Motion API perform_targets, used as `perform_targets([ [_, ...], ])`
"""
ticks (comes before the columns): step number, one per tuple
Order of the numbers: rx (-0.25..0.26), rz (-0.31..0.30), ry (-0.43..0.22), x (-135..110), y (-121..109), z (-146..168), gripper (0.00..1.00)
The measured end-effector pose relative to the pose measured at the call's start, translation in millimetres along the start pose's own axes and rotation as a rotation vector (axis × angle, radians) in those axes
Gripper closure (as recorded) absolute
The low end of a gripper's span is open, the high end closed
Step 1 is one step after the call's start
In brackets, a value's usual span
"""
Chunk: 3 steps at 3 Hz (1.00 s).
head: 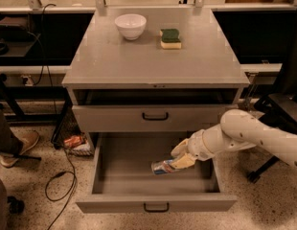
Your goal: Place redbull can into middle drawer
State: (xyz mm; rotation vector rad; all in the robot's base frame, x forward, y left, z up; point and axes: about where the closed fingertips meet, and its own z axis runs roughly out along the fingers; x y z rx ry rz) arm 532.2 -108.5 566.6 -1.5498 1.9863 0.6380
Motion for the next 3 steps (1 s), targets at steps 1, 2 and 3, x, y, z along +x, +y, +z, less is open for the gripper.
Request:
perform_targets([
  [1, 0.042, 0.06, -0.001, 17, -11, 27, 0.54],
  [2, 0.074, 0.1, -0.028, 26, -18, 41, 0.3],
  [3, 0.106, 0.129, -0.069, 32, -28, 44, 0.01],
])
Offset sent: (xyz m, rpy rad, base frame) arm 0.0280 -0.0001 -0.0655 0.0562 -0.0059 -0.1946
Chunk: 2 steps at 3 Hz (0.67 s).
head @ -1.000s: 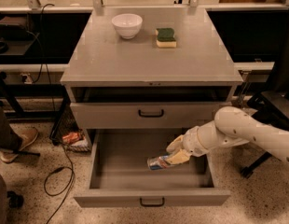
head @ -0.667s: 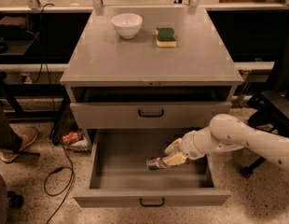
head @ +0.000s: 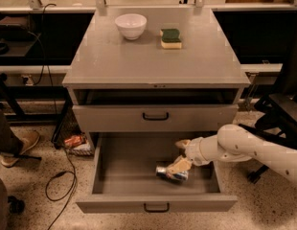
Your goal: Place redbull can into middle drawer
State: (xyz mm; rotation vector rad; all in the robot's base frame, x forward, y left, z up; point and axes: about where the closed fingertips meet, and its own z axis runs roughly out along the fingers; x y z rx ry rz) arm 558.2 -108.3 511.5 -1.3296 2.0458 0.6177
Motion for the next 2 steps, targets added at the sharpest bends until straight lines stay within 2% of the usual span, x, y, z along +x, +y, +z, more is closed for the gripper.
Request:
perform_targets([
  [1, 0.021, 0.017, -0.019, 3, -5, -6, 0.0],
  [2, 0.064, 0.039, -0.028, 17, -14, -44, 0.0],
])
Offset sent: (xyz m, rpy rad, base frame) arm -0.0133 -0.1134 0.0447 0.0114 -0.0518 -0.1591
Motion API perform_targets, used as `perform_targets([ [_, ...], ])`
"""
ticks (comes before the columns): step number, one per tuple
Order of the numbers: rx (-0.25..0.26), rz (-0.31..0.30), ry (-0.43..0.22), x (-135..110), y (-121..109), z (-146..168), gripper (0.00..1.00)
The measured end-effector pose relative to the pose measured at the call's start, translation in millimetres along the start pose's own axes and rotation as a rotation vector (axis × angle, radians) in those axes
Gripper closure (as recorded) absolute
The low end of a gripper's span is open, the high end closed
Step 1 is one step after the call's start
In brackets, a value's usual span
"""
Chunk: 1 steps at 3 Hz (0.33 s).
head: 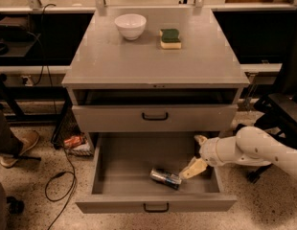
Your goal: Place redbull can into middle drawer
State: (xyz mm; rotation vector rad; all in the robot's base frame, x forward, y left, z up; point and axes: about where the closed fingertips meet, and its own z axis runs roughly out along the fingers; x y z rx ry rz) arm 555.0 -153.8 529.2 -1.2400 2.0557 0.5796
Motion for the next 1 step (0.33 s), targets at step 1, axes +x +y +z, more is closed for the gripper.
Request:
perform_targets([
  [1, 0.006, 0.007, -0.001, 4.0, -0.7, -4.8, 0.0],
])
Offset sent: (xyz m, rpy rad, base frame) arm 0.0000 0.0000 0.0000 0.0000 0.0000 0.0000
